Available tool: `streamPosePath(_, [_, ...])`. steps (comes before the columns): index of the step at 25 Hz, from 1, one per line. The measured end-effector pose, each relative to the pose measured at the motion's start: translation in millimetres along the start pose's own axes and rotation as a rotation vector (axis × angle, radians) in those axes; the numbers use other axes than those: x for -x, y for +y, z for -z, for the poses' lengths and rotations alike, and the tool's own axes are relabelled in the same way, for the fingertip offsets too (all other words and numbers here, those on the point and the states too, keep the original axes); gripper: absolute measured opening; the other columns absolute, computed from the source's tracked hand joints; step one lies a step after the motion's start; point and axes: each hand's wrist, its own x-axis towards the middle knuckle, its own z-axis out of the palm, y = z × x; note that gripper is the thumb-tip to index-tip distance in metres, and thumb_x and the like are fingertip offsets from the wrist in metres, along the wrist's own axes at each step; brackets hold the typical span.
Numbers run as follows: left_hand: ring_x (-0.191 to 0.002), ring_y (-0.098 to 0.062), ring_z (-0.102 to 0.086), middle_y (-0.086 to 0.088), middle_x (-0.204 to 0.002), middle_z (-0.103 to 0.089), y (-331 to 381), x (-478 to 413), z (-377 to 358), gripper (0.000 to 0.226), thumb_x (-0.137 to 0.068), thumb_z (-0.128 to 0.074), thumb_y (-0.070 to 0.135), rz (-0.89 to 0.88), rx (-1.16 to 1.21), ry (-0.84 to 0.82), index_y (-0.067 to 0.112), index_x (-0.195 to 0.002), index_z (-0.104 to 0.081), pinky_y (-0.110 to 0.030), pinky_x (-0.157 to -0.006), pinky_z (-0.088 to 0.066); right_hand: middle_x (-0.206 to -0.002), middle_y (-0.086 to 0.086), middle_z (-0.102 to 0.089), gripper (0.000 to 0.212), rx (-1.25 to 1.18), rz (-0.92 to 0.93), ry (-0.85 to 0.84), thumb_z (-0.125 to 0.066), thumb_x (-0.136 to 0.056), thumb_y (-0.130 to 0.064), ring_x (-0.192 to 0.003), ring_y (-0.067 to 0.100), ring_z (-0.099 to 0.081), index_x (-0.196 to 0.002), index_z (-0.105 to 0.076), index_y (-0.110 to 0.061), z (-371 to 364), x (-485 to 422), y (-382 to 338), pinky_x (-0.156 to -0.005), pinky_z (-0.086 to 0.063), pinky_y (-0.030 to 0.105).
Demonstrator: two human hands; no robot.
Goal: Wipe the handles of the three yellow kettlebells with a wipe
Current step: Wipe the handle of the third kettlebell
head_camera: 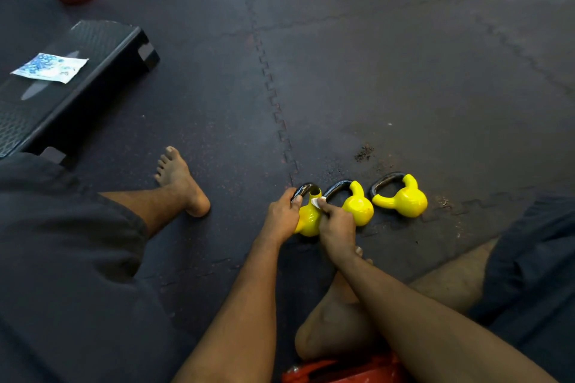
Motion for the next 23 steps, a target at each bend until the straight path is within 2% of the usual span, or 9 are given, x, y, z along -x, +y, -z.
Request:
streamPosePath(2, [-0.088, -0.027, -0.064, -0.009, -0.089, -0.064, 3.3, 2.5, 0.2, 0.021, -0.099, -0.042, 0.031, -0.015, -0.01, -0.012, 0.027, -0.115, -0.055, -0.041, -0.079, -0.052, -0.105, 0.011, -0.073, 0.036, -0.04, -0.002, 0.039, -0.048, -0.095, -0.013, -0.085, 0.025, -0.067, -0.125, -0.065, -0.023, 0.5, -1.2, -2.6, -0.073, -0.05, 0.031])
streamPosePath(6, [-0.086, -0.03, -0.064, -0.013, -0.089, -0.066, 1.4, 0.3, -1.0, 0.019, -0.098, -0.042, 0.032, -0.016, -0.036, 0.014, 0.028, -0.111, -0.056, -0.042, -0.077, -0.052, -0.1, 0.003, -0.073, 0.035, -0.056, -0.048, -0.095, -0.04, -0.102, -0.038, -0.079, 0.012, -0.059, -0.119, -0.068, -0.025, -0.3, 4.9, 3.0, -0.067, -0.036, 0.023])
streamPosePath(8, [-0.086, -0.031, -0.064, -0.012, -0.09, -0.066, 0.0, -0.4, 0.1, 0.018, -0.097, -0.042, 0.033, -0.008, -0.033, 0.007, 0.029, -0.108, -0.056, -0.045, -0.077, -0.053, -0.096, 0.006, -0.073, 0.031, -0.004, -0.031, -0.077, -0.044, -0.099, -0.024, -0.074, 0.016, -0.057, -0.12, -0.067, -0.024, 1.8, 4.0, 3.0, -0.066, -0.037, 0.026])
streamPosePath(11, [-0.087, -0.03, -0.063, -0.014, -0.092, -0.066, 3.7, 3.5, 1.2, 0.022, -0.098, -0.042, 0.031, -0.026, -0.06, 0.0, 0.026, -0.115, -0.056, -0.042, -0.079, -0.052, -0.094, 0.018, -0.072, 0.04, -0.024, -0.034, 0.058, -0.048, -0.092, -0.01, -0.076, 0.031, -0.063, -0.126, -0.064, -0.022, 2.1, -1.8, -3.5, -0.068, -0.049, 0.035])
streamPosePath(13, [-0.089, -0.03, -0.063, -0.016, -0.093, -0.067, 5.4, 4.3, -0.3, 0.025, -0.099, -0.042, 0.03, -0.042, -0.078, -0.006, 0.023, -0.119, -0.056, -0.04, -0.08, -0.051, -0.095, 0.021, -0.071, 0.039, -0.027, -0.023, 0.067, -0.048, -0.094, -0.01, -0.079, 0.034, -0.064, -0.13, -0.061, -0.019, -0.3, -4.9, -2.6, -0.07, -0.049, 0.037])
streamPosePath(17, [-0.089, -0.031, -0.063, -0.016, -0.092, -0.066, 4.4, 2.5, 0.3, 0.024, -0.099, -0.042, 0.03, -0.035, -0.062, -0.005, 0.023, -0.118, -0.056, -0.041, -0.08, -0.052, -0.099, 0.018, -0.072, 0.039, 0.014, 0.011, 0.021, -0.049, -0.093, -0.009, -0.08, 0.03, -0.066, -0.129, -0.062, -0.02, -2.7, -4.8, 3.6, -0.069, -0.048, 0.034])
streamPosePath(21, [-0.086, -0.028, -0.064, -0.013, -0.088, -0.066, 6.8, 6.5, -0.3, 0.023, -0.099, -0.043, 0.029, -0.053, -0.066, -0.006, 0.023, -0.117, -0.057, -0.042, -0.08, -0.052, -0.1, 0.013, -0.073, 0.029, -0.07, -0.143, 0.19, -0.052, -0.093, -0.017, -0.091, 0.031, -0.066, -0.115, -0.07, -0.014, 4.4, -9.1, -1.3, -0.075, -0.048, 0.031])
streamPosePath(23, [-0.087, -0.026, -0.063, -0.012, -0.09, -0.067, 7.1, 7.1, 0.1, 0.025, -0.099, -0.044, 0.027, -0.079, -0.073, -0.017, 0.022, -0.12, -0.057, -0.039, -0.079, -0.05, -0.093, 0.009, -0.072, 0.023, -0.133, -0.222, 0.264, -0.054, -0.093, -0.018, -0.087, 0.027, -0.064, -0.107, -0.071, -0.012, 11.3, -14.3, -4.3, -0.072, -0.044, 0.028])
